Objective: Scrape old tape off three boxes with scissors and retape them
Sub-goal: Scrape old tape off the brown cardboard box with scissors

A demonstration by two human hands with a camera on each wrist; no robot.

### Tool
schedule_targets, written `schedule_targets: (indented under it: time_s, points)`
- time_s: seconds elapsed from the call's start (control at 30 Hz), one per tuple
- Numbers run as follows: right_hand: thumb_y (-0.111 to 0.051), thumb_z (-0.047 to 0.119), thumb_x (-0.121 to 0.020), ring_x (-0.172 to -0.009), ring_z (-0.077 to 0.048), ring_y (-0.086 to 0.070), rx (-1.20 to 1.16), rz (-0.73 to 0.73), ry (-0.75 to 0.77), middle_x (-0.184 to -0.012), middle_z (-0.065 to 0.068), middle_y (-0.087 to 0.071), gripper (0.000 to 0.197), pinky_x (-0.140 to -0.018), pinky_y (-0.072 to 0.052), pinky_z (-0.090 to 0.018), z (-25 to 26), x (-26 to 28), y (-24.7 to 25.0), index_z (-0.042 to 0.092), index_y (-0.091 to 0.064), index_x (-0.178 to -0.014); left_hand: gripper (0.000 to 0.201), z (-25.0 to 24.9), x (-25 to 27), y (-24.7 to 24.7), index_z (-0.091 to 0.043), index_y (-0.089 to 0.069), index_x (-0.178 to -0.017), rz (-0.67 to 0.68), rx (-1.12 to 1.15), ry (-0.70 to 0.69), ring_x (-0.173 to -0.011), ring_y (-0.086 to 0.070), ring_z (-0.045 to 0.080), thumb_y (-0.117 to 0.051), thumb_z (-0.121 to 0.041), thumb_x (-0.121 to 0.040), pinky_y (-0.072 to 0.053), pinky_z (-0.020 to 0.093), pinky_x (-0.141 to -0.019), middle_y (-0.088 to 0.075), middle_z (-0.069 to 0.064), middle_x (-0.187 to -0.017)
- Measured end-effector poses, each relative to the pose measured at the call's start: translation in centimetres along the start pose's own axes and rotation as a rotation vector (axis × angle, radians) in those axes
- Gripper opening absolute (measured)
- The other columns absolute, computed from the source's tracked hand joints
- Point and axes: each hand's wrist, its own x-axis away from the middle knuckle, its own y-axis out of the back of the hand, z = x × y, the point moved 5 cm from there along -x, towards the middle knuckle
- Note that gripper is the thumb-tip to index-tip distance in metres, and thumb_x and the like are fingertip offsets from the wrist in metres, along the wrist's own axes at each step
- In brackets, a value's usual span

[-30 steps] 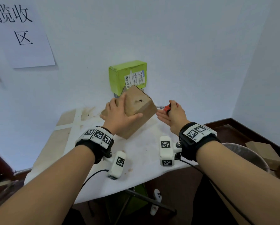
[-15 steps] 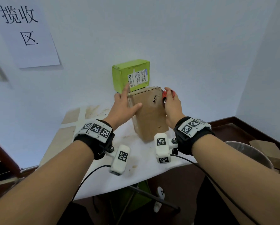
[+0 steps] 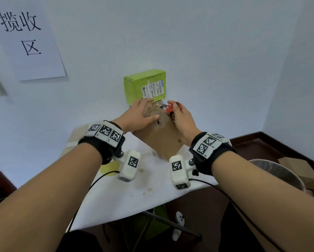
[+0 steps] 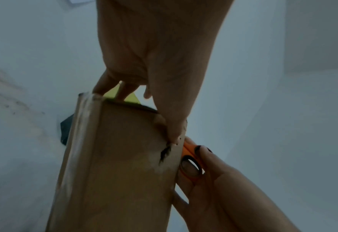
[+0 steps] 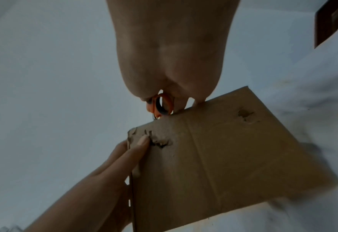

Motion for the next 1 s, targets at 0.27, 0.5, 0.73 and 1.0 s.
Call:
schedule_targets:
  time_s: [0.27, 0.5, 0.73, 1.0]
  points:
    - [-0.036, 0.026, -0.102, -0.096, -0.011, -0.065, 0.004, -0.082, 0.013, -0.107, -0.008, -0.070, 0.027, -0.091, -0.048, -0.027, -0.3, 0.0, 0.8, 0.029, -0.060, -0.089, 0.045, 1.5, 1.7, 1.1, -0.038, -0.051, -0.128, 0.127, 0.318, 0.181, -0.106, -0.056, 0.017, -0.069, -0.035, -0.087, -0.055, 0.033, -0.071, -0.048, -0.006, -0.128]
    - [-0.047, 0.033, -0.097, -0.081, -0.008, -0.056, 0.130, -0.191, 0.055, -0.082, 0.012, -0.062, 0.019, -0.077, -0.046, -0.024, 0.3, -0.4, 1.7, 0.029, -0.065, -0.089, 0.042, 2.9, 3.0, -2.6, -0.021, -0.045, -0.128, 0.007, 0.747, 0.411, -0.067, -0.060, 0.016, -0.053, -0.045, -0.094, -0.059, 0.038, -0.072, -0.059, -0.004, -0.093]
    - [-0.054, 0.031, -0.093, -0.075, -0.012, -0.060, 0.213, -0.177, 0.027, -0.070, 0.008, -0.062, 0.021, -0.082, -0.049, -0.029, -1.3, 0.3, 2.8, 0.018, -0.069, -0.086, 0.042, 3.8, 3.6, -6.3, -0.022, -0.040, -0.129, 0.103, 0.818, 0.505, -0.079, -0.064, 0.030, -0.050, -0.047, -0.095, -0.058, 0.046, -0.081, -0.055, 0.001, -0.104]
    - [-0.053, 0.034, -0.093, -0.070, -0.009, -0.063, 0.290, -0.271, 0.065, -0.067, 0.011, -0.066, 0.017, -0.091, -0.049, -0.041, -2.3, 1.9, 3.6, 0.027, -0.056, -0.079, 0.038, 5.0, 4.5, -6.3, -0.028, -0.052, -0.126, 0.190, 0.818, 0.413, -0.104, -0.058, 0.023, -0.063, -0.036, -0.091, -0.057, 0.027, -0.071, -0.056, -0.006, -0.127]
